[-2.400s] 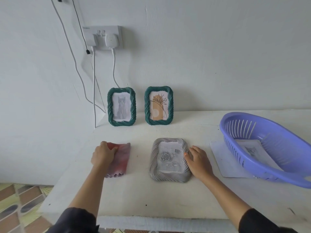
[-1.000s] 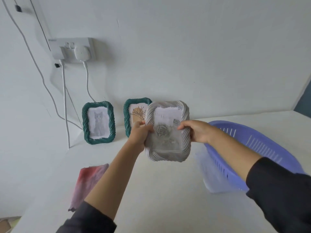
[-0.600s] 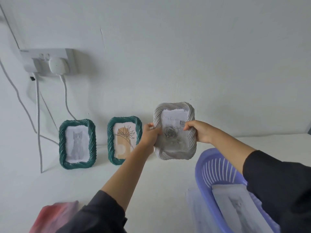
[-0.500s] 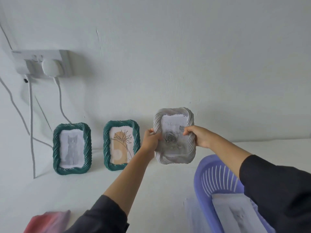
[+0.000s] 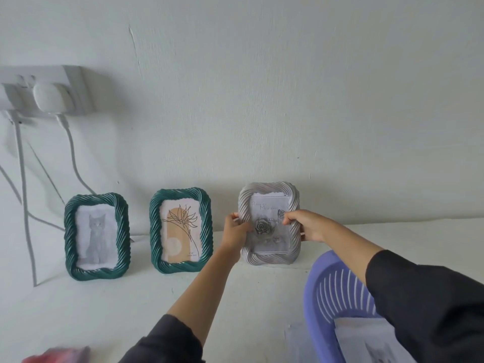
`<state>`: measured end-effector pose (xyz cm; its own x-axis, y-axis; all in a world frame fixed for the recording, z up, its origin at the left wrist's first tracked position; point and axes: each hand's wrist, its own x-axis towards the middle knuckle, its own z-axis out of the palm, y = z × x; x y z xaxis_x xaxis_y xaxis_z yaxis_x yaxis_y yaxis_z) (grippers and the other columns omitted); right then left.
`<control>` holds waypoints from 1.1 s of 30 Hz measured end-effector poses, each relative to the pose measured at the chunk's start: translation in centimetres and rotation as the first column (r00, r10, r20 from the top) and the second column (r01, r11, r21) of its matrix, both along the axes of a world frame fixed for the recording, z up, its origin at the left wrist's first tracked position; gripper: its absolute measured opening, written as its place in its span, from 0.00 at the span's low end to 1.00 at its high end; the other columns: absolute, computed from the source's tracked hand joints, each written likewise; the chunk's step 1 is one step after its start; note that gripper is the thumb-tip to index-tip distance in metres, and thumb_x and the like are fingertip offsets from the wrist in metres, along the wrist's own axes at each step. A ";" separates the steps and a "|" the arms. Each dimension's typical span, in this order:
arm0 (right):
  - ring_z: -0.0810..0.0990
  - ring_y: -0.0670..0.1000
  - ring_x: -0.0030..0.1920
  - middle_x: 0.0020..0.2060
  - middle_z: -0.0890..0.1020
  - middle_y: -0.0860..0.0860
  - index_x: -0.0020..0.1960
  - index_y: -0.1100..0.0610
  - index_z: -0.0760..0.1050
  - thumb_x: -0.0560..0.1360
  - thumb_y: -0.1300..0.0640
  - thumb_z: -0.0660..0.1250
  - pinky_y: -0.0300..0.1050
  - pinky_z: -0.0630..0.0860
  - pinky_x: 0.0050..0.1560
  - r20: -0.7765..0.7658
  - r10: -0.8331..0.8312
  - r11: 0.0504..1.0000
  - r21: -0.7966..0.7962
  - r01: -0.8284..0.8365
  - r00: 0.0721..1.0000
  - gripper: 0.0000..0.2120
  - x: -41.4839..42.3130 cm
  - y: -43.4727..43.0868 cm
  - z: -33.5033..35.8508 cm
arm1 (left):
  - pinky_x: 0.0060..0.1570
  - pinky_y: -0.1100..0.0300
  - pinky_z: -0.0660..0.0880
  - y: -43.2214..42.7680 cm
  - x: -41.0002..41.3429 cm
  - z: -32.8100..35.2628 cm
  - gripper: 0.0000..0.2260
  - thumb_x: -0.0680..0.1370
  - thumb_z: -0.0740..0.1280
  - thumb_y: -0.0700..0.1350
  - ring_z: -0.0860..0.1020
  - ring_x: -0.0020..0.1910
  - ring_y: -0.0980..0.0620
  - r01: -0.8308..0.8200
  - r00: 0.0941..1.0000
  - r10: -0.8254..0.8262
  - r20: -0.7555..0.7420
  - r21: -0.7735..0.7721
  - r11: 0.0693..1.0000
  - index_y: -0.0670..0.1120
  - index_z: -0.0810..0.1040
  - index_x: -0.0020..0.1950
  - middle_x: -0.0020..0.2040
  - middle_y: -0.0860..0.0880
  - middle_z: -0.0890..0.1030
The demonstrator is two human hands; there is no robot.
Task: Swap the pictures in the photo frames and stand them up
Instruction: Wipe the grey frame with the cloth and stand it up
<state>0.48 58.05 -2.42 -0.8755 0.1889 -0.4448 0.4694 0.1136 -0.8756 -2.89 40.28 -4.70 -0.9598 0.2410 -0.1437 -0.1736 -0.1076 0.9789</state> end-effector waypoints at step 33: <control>0.80 0.52 0.46 0.49 0.80 0.54 0.61 0.58 0.70 0.75 0.62 0.66 0.44 0.69 0.54 0.055 0.202 0.866 0.456 -0.204 0.978 0.15 3.2 1.2 0.3 | 0.48 0.52 0.76 -2.5 1.8 -2.7 0.16 0.76 0.63 0.32 0.78 0.46 0.47 -0.021 0.992 -0.016 -0.124 -0.296 0.955 0.43 0.71 0.62 0.47 0.45 0.79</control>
